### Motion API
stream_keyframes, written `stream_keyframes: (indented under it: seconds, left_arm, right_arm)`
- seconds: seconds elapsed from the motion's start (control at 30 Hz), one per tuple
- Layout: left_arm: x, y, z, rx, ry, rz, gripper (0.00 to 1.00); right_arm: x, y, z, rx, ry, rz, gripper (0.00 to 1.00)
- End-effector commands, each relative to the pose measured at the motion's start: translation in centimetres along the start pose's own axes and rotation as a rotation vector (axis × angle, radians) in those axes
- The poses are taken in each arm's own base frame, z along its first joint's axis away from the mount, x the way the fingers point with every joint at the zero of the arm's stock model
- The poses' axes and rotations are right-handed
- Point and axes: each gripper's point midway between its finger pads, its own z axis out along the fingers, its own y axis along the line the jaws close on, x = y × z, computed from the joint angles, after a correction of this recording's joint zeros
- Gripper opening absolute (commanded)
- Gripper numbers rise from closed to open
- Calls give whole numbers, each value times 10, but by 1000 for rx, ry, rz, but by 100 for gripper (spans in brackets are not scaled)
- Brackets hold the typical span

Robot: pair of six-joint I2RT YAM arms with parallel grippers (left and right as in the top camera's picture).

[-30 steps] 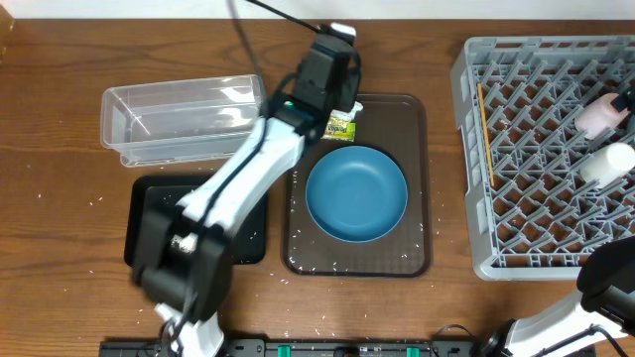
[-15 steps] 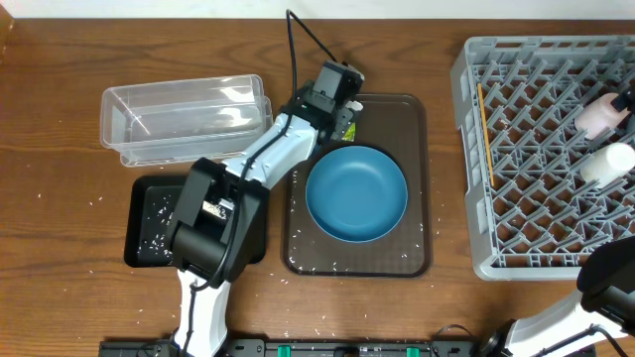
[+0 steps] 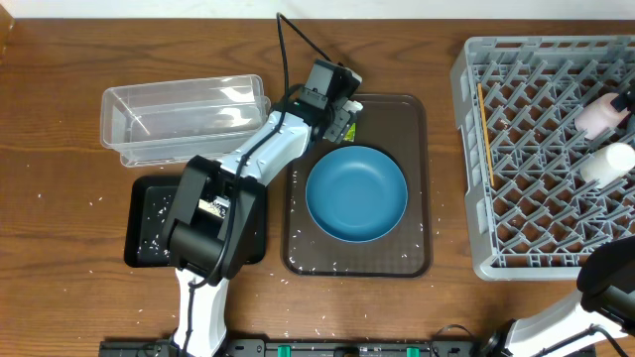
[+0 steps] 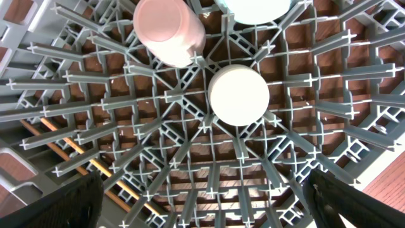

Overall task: Sort waste into correct bins and load items into the dishwasher rack
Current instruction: 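Grasp the crumpled white tissue on the brown tray with the left gripper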

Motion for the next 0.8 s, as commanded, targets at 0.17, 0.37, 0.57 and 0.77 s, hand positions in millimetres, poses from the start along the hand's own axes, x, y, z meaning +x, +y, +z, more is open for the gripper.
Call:
stream_keyframes:
  seconds: [0.17,0.37,0.57,0.77]
  left_arm:
    - [23,-7,24,27,62,-10,70]
    - [21,-6,24,25,52,-10,49]
    - [3,-2,18,13,-10,-30,21]
    - [-20,3,-7,2,-75,-61,6]
  right_arm:
    - [1,3,0,-5,3,8,99]
    - [1,3,0,-5,3,7,99]
    - [1,3,0,-5,3,7,99]
    - [1,3,0,-5,3,7,99]
